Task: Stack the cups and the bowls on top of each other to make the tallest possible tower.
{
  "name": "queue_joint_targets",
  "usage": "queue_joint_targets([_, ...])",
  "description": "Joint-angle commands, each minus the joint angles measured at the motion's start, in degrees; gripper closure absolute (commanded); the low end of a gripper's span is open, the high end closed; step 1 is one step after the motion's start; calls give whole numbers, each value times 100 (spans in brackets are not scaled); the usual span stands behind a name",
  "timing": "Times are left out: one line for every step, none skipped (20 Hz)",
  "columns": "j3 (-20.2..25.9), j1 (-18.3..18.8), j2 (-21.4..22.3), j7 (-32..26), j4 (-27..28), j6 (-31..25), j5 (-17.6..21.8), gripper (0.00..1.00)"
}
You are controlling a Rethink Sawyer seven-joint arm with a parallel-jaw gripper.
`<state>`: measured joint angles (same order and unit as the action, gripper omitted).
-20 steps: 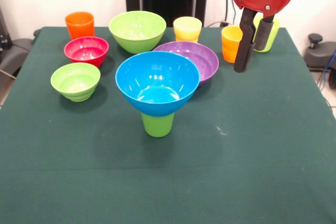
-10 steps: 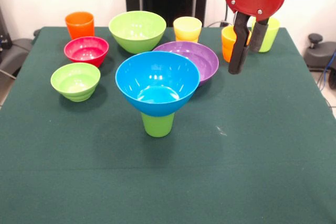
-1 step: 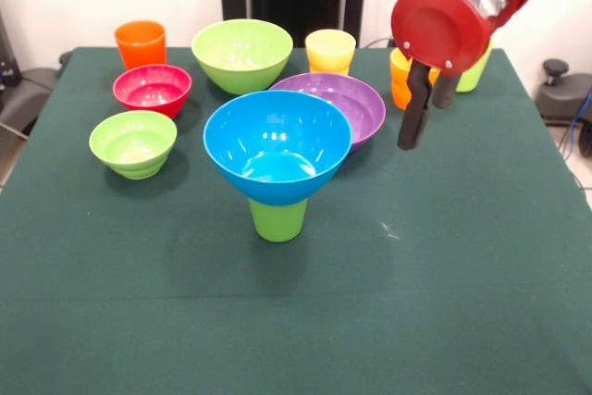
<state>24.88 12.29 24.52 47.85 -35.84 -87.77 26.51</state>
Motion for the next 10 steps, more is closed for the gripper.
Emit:
queue_joint_targets([-110,-257,-454,829,6,-540,133,0])
queue_joint_targets([-107,-273,-466,848,26,-550,117,0])
queue_joint_targets([-104,-289,-478,867,46,-560,101,0])
queue_joint_targets([-129,-265,-401,890,-80,-522,34,0])
queue_joint_targets([-118,-282,-430,889,-18,-557,38,0])
queue_joint_targets([-182,-230,-305,900,-259,-434,-32,0])
queue_joint_targets([-184,-247,-326,900,-210,-453,-25,0])
queue_joint_targets([-203,-241,-293,906,-266,-423,-47,0])
queue_joint_targets([-221,-234,-260,912,-322,-394,-69,0])
queue_joint_targets([-240,-228,-228,919,-378,-364,-91,0])
